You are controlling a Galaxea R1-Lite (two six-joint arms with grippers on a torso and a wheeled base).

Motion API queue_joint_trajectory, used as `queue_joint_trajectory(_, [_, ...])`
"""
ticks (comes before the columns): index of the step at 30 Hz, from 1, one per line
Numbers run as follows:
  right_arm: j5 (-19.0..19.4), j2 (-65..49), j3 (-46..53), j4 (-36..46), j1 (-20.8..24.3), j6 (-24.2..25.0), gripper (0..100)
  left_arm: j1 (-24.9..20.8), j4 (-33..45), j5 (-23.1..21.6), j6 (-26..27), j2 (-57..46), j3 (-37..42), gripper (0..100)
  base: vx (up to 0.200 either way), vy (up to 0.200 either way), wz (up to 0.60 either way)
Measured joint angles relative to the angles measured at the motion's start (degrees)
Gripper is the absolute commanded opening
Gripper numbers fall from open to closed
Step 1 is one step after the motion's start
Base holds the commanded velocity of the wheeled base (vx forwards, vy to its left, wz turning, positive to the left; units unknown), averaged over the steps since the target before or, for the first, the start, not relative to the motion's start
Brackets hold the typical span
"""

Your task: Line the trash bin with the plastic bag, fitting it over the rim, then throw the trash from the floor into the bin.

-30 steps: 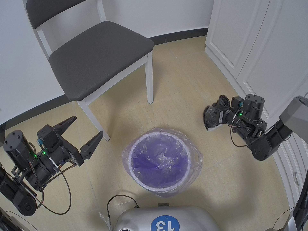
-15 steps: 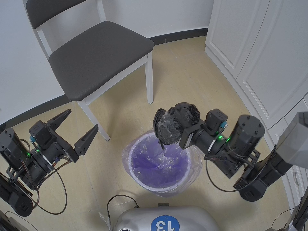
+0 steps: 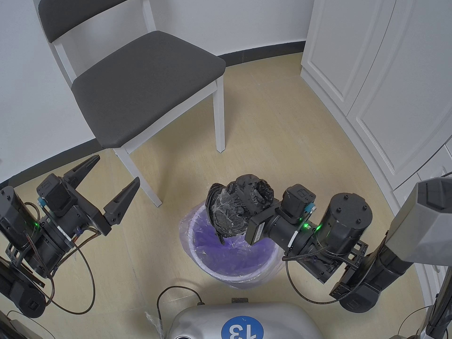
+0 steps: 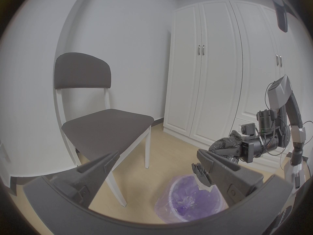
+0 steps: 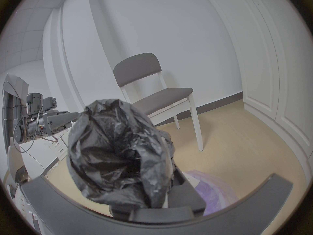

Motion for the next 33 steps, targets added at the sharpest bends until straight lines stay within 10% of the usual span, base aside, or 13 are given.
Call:
queue_joint_trajectory(7, [0.00,-0.77,1.33,0.30,0.02,-0.55,0,0.00,0.00,-0.02,0.28,0.00,0.04,100,0.000,0.000,0.00])
queue_joint_trajectory(8, [0.00,-0.82,1.50,0.33,0.02,-0.88,100,0.00,0.00,-0.02,0.28,0.00,0.04,100,0.000,0.000,0.00])
queue_joint_trajectory(33, [0.02,-1.67,2.74,-0.05,0.02,-1.78,100,-0.49,0.00,-0.02,0.30,0.16,0.28,100,0.000,0.000,0.00])
